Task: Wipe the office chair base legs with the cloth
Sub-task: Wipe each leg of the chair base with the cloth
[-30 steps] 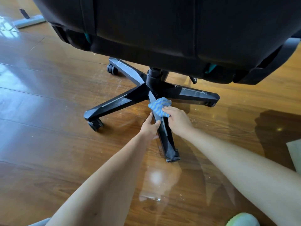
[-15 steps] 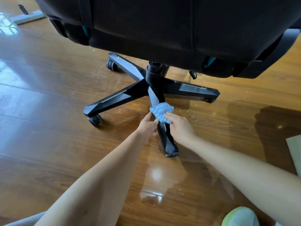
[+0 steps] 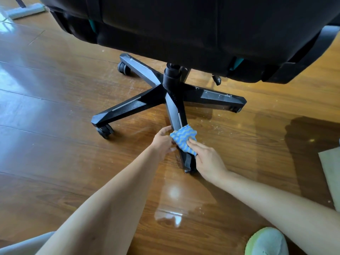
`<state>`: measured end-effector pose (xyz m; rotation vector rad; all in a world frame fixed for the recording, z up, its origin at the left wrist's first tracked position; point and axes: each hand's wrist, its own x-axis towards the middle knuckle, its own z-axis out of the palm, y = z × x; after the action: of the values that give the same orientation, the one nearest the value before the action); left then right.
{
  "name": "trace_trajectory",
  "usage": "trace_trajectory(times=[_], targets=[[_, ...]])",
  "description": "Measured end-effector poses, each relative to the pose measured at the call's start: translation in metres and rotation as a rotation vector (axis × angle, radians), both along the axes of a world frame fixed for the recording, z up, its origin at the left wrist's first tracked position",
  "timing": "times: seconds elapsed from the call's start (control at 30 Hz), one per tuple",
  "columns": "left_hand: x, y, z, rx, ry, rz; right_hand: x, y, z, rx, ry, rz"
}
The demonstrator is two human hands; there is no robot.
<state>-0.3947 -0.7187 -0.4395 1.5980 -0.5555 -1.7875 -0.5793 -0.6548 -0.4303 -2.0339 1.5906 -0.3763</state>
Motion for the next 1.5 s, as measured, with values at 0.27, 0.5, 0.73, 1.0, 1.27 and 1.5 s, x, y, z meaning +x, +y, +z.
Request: trace_trajectory(times=[0.27,0.5,0.73,1.0,1.27,1.5], targets=[[-0.006,0.006,-0.003,0.046,0.016,0.081,0.035,-0.083,0.013,0.032,-0.073,-0.26],[-0.007,0.0,-0.004,0.049,-0.077,0.095,0.008,0.013,0.001,0.098,-0.126,-0.272],[-0.008,0.001,-0.001,0.047,-0.122,0.088,0.031,-0.05,0.001,0.236,-0.134,-0.423],[-0.004,-0.002,0.002,0.044,-0.164,0.008,0.025,0.023,-0.001,0.187,-0.114,-0.46],[-0.007,-0.01,0.0,-0.027,-0.213,-0.057,0.054,-0.085,0.006,0.183,-0.176,-0.574],[-0.001,-0.028,0.0,-0.079,-0.31,-0.257,0.063,-0.155,0.013,0.219,-0.248,-0.542]])
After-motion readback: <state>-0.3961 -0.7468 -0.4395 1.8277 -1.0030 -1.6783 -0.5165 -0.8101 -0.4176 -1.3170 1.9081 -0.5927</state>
